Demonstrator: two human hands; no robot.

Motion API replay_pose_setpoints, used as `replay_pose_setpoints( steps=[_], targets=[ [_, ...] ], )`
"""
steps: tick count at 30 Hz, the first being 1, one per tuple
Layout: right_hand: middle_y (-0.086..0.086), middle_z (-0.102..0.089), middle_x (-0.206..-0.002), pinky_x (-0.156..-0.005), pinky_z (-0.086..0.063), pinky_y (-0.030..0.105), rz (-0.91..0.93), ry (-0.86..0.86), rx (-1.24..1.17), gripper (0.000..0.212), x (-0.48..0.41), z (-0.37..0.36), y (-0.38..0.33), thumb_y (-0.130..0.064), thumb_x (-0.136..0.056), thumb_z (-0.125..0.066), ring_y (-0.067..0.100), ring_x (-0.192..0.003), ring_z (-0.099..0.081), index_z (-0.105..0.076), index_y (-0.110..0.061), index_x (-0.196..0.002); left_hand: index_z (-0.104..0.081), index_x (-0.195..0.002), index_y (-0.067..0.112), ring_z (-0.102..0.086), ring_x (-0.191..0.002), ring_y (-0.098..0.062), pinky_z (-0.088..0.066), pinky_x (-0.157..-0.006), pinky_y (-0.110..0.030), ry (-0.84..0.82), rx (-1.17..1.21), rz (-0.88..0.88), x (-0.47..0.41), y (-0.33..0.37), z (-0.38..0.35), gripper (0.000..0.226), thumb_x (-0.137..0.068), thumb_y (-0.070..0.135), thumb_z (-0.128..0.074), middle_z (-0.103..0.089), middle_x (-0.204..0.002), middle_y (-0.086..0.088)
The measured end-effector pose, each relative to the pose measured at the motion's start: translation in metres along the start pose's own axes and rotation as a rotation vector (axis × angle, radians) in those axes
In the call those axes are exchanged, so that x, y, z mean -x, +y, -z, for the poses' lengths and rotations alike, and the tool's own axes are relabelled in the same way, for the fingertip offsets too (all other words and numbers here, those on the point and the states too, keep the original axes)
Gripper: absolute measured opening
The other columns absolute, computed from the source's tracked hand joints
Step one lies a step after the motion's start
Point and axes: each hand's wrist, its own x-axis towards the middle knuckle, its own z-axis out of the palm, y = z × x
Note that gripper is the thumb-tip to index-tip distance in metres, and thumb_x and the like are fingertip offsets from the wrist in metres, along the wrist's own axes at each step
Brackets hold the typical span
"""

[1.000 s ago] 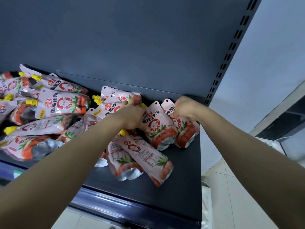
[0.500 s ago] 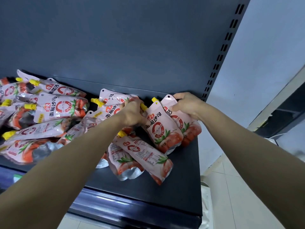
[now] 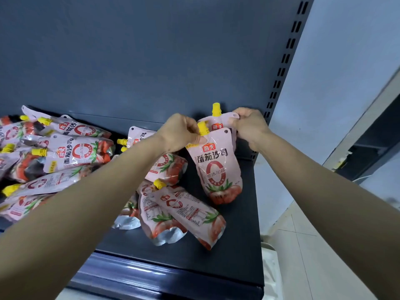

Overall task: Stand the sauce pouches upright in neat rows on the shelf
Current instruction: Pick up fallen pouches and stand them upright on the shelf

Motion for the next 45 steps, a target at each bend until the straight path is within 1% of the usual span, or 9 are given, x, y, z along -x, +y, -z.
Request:
replay_pose_setpoints(
  steps=[3,6,17,22,25,29,37,41,45],
  targets=[
    [-0.005,-0.057,-0.066,-0.052,-0.038,0.018,0.027,-0.006,0.068,0.034,-0.001,0.002,0.002,0.002,-0.084,-0.061,0.008,-0.059,-0.047,-0.057,-0.024,-0.062,-0.065,-0.071,0.009,-0.049,-0.06,-0.012,-0.041,-0.057,-0.017,0.05,-0.003,-0.049,0.004,0.012,0.005,0.011,-0.074,0.012,-0.075,-0.06,-0.066,-0.004],
    [0.002,-0.061,-0.074,-0.056,-0.041,0.018,0.053,-0.016,0.164,0.023,-0.004,0.004,-0.001,0.001,-0.082,-0.063,0.013,-0.066,-0.052,-0.06,-0.018,-0.07,-0.064,-0.069,0.012,-0.048,-0.055,-0.007,-0.039,-0.052,-0.017,0.095,-0.057,-0.064,0.008,0.018,0.005,0.014,-0.074,0.017,-0.076,-0.057,-0.059,0.004],
    [0.012,-0.071,-0.098,-0.072,-0.045,0.025,0.089,0.041,0.287,0.02,0.002,0.001,-0.004,0.003,-0.086,-0.054,0.018,-0.082,-0.059,-0.07,-0.007,-0.094,-0.073,-0.075,0.004,-0.051,-0.064,-0.018,-0.048,-0.065,-0.031,0.09,-0.052,0.019,0.018,0.017,-0.001,0.022,-0.079,0.026,-0.071,-0.069,-0.079,-0.017],
    [0.012,-0.065,-0.115,-0.091,-0.047,0.031,0.157,0.177,0.334,0.03,0.013,0.006,-0.007,0.002,-0.087,-0.051,0.026,-0.106,-0.06,-0.062,-0.006,-0.114,-0.073,-0.074,0.012,-0.056,-0.064,-0.009,-0.048,-0.066,-0.027,0.105,0.019,0.008,0.021,0.016,-0.009,0.015,-0.08,0.025,-0.07,-0.07,-0.08,-0.008],
    [0.012,-0.06,-0.114,-0.092,-0.048,0.037,0.278,0.327,0.312,0.026,0.02,0.004,-0.014,0.0,-0.086,-0.05,0.027,-0.104,-0.059,-0.058,-0.006,-0.11,-0.073,-0.082,0.01,-0.06,-0.078,-0.016,-0.053,-0.085,-0.038,0.09,0.087,0.009,0.026,0.016,-0.007,0.013,-0.082,0.022,-0.068,-0.072,-0.088,-0.011],
    [0.008,-0.059,-0.108,-0.092,-0.047,0.043,0.478,0.371,0.255,0.022,0.037,-0.006,-0.022,-0.001,-0.084,-0.052,0.023,-0.101,-0.057,-0.058,-0.006,-0.105,-0.068,-0.097,0.011,-0.062,-0.089,-0.016,-0.049,-0.085,-0.029,0.162,0.012,-0.021,0.038,0.016,0.001,0.018,-0.082,0.021,-0.069,-0.069,-0.095,-0.004],
    [0.009,-0.059,-0.118,-0.086,-0.027,0.024,0.791,0.359,0.446,0.028,0.077,-0.018,-0.029,-0.015,-0.087,-0.054,0.026,-0.109,-0.054,-0.06,-0.007,-0.114,-0.057,-0.121,0.009,-0.055,-0.108,-0.023,-0.042,-0.091,-0.029,0.353,-0.371,-0.233,0.089,0.02,0.022,0.037,-0.087,0.023,-0.062,-0.06,-0.12,-0.008],
    [0.01,-0.059,-0.121,-0.095,-0.032,0.03,0.814,0.264,0.532,0.03,0.105,-0.027,-0.036,-0.015,-0.088,-0.056,0.026,-0.114,-0.053,-0.06,-0.006,-0.117,-0.053,-0.124,0.008,-0.052,-0.111,-0.031,-0.042,-0.095,-0.041,0.409,-0.518,-0.338,0.114,0.012,0.041,0.044,-0.085,0.026,-0.063,-0.057,-0.117,-0.013],
    [0.006,-0.062,-0.123,-0.098,-0.043,0.038,0.639,-0.081,0.627,0.035,0.126,-0.049,-0.035,-0.024,-0.09,-0.062,0.024,-0.115,-0.055,-0.06,-0.009,-0.121,-0.052,-0.126,0.006,-0.051,-0.111,-0.035,-0.04,-0.097,-0.044,0.364,-0.567,-0.347,0.136,-0.011,0.053,0.049,-0.083,0.026,-0.065,-0.057,-0.117,-0.015]
  ],
)
